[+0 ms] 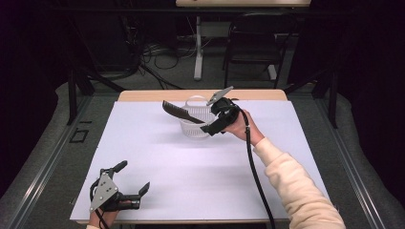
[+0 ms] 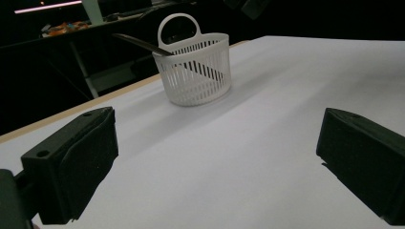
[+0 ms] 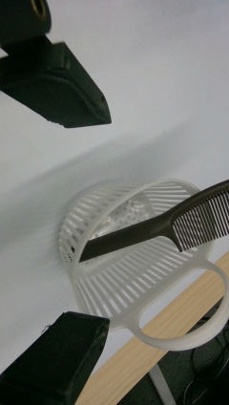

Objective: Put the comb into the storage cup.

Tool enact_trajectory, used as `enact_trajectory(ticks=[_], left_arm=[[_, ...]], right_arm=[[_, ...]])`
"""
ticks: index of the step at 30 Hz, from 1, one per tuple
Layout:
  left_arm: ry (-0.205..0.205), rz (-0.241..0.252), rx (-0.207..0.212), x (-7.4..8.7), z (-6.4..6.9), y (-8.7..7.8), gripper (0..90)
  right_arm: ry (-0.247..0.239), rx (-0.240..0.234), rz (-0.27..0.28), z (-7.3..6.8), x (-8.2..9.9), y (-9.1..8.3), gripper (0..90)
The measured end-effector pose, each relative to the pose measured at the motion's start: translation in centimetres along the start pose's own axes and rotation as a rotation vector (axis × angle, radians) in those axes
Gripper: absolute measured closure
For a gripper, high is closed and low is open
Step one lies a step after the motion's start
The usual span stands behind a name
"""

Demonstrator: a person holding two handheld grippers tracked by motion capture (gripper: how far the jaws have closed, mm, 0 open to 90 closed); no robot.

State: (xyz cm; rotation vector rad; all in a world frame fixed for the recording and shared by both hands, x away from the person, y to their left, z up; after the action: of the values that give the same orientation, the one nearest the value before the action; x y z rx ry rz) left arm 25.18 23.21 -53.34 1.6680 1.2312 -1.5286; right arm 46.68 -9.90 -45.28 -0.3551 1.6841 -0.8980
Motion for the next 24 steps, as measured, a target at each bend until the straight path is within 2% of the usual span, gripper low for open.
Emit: enact_trajectory(ticks=[7, 15, 24], left_arm=[[0.001, -0.002, 0.002, 0.0, 0.0, 0.1, 0.4], [0.004, -0.001, 0.006, 0.0, 0.1, 0.1, 0.4], [0.002, 0.001, 0.007, 0.0, 0.1, 0.2, 0.4]], right_arm=[[0.012, -0.009, 0.0, -0.8, 1.3, -1.1, 0.0], [0.037, -0.027, 0.035, -1.6, 3.1, -2.6, 0.0], [0.052, -0.015, 0.051, -2.6, 5.0, -4.0, 0.0]])
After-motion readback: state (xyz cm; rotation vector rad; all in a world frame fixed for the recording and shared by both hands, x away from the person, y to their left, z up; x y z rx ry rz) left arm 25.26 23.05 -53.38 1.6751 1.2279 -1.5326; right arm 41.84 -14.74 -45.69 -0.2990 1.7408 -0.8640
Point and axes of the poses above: each handheld gripper's, and its own axes: y roughly forward along the jaws, x roughly out of its underside, z roughly to its right, the point moved 2 cm from there along y, roughly forward along the jaws, and after that the axes turned 13 degrees about -x, right-handed, at the moved point
